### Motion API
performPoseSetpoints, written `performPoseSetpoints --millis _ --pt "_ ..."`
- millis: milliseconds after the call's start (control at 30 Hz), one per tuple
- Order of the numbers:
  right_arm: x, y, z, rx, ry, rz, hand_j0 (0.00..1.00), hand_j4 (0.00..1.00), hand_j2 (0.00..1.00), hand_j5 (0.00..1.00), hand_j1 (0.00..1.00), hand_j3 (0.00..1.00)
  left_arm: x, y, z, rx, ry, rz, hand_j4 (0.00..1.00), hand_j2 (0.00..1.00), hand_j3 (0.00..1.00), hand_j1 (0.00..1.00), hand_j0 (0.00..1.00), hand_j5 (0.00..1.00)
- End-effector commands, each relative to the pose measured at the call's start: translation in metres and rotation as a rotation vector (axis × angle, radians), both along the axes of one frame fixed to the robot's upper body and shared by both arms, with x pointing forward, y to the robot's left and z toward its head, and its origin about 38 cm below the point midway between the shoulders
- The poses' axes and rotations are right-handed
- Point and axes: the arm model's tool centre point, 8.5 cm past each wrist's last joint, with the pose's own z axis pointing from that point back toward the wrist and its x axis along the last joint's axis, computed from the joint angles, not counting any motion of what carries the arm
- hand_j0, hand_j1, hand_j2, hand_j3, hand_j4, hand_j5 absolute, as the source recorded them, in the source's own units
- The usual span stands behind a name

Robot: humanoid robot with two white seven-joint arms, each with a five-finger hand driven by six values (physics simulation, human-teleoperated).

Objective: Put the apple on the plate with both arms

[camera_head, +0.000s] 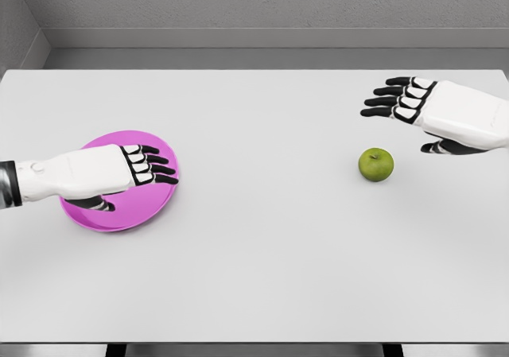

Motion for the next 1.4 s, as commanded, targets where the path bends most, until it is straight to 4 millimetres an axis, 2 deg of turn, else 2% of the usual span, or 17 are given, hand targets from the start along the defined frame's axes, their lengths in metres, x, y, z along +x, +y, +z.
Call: performPoseSetpoints --millis 0,267,400,500,567,633,767,900,967,1033,1067,1167,1300,1367 --pt "0.000 0.000 0.000 0.005 0.004 0.000 1.00 1.00 1.00 1.00 1.00 1.00 0.001 0.001 0.000 0.001 0.003 0.004 1.00 1.00 1.00 1.00 1.00 1.00" --pt "0.000 -0.004 0.005 -0.001 0.016 -0.012 1.00 1.00 1.00 1.00 1.00 1.00 0.001 0.001 0.000 0.000 0.004 0.005 1.00 1.00 1.00 1.00 1.00 1.00" --pt "0.001 -0.016 -0.008 0.014 0.233 -0.055 1.00 1.00 1.00 1.00 1.00 1.00 0.001 0.001 0.000 0.003 0.006 0.005 1.00 1.00 1.00 1.00 1.00 1.00" --pt "-0.003 -0.023 -0.029 0.000 0.390 -0.062 1.00 1.00 1.00 1.00 1.00 1.00 0.001 0.001 0.000 0.003 0.006 0.005 1.00 1.00 1.00 1.00 1.00 1.00" --pt "-0.003 -0.019 -0.040 0.003 0.506 -0.034 1.00 1.00 1.00 1.00 1.00 1.00 0.000 0.001 -0.001 0.004 0.007 0.005 1.00 1.00 1.00 1.00 1.00 1.00" --pt "-0.002 -0.016 -0.041 0.010 0.550 -0.014 1.00 1.00 1.00 1.00 1.00 1.00 0.001 0.002 -0.001 0.004 0.006 0.007 1.00 1.00 1.00 1.00 1.00 1.00" --pt "0.005 -0.009 -0.035 0.065 0.546 0.004 1.00 1.00 1.00 1.00 1.00 1.00 0.001 0.002 -0.001 0.007 0.007 0.009 1.00 1.00 1.00 1.00 1.00 1.00" --pt "0.026 -0.008 -0.024 0.178 0.535 -0.005 1.00 1.00 1.00 1.00 1.00 1.00 0.002 0.004 0.000 0.009 0.005 0.014 1.00 1.00 1.00 1.00 1.00 1.00" --pt "0.031 -0.012 -0.019 0.186 0.521 -0.018 1.00 1.00 1.00 1.00 1.00 1.00 0.002 0.004 -0.001 0.010 0.006 0.013 1.00 1.00 1.00 1.00 1.00 1.00" --pt "0.034 -0.012 -0.021 0.193 0.520 -0.026 1.00 1.00 1.00 1.00 1.00 1.00 0.003 0.004 0.000 0.010 0.005 0.013 1.00 1.00 1.00 1.00 1.00 1.00" --pt "0.041 -0.004 -0.026 0.218 0.525 -0.014 1.00 1.00 1.00 1.00 1.00 1.00 0.002 0.004 -0.001 0.010 0.006 0.013 1.00 1.00 1.00 1.00 1.00 1.00" --pt "0.054 -0.002 -0.036 0.257 0.538 -0.033 1.00 1.00 1.00 1.00 1.00 1.00 0.003 0.004 0.000 0.010 0.005 0.013 1.00 1.00 1.00 1.00 1.00 1.00" --pt "0.059 0.009 -0.042 0.272 0.553 -0.029 1.00 1.00 1.00 1.00 1.00 1.00 0.002 0.004 -0.001 0.010 0.006 0.013 1.00 1.00 1.00 1.00 1.00 1.00" --pt "0.059 0.007 -0.044 0.263 0.556 -0.038 1.00 1.00 1.00 1.00 1.00 1.00 0.002 0.004 -0.001 0.010 0.008 0.013 1.00 1.00 1.00 1.00 1.00 1.00"
